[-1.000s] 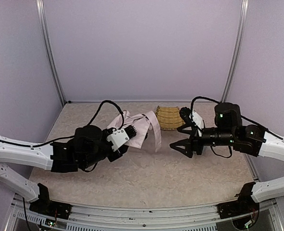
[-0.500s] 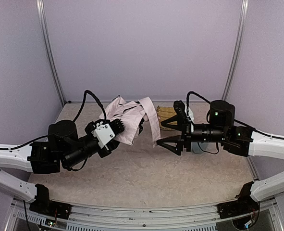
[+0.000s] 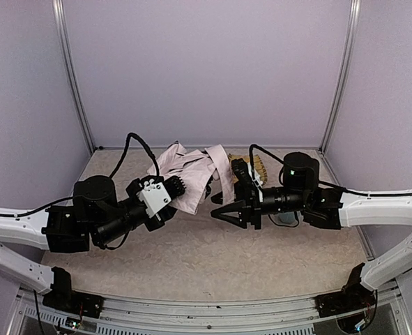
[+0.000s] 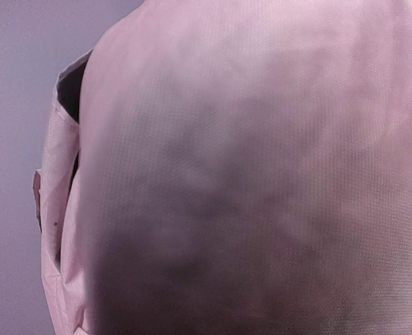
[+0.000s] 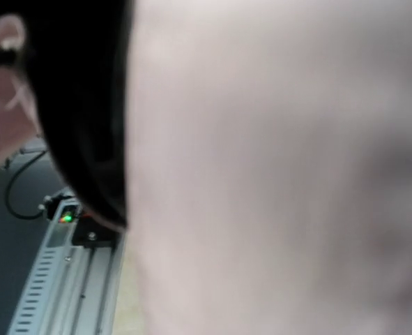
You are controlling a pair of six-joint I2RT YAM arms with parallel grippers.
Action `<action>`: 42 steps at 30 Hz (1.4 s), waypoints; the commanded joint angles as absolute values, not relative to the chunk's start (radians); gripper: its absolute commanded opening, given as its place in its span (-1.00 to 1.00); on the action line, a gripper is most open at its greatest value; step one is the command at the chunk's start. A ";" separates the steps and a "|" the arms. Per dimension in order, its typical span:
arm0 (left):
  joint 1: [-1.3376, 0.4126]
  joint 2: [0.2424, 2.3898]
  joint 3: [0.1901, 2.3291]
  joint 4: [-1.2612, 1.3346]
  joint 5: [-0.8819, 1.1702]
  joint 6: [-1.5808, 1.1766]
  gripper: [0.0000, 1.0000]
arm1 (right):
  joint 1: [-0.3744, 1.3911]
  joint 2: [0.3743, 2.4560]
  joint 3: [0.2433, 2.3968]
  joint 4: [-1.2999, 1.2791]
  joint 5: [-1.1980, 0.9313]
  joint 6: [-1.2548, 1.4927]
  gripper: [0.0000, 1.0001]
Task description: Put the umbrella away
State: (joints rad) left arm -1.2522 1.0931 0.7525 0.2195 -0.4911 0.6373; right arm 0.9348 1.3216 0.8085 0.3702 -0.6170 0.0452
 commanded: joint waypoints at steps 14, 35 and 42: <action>-1.135 1.138 0.730 0.159 -0.456 0.556 -1.00 | 0.990 1.198 1.009 0.155 -0.824 -0.004 -1.00; -1.377 1.107 0.781 -0.122 0.038 0.538 -1.00 | 0.737 1.367 1.389 -0.156 -0.281 -0.030 -1.00; -1.350 0.984 0.795 0.072 0.085 0.471 -1.00 | 0.718 1.467 1.322 -0.257 -0.426 -0.056 -0.72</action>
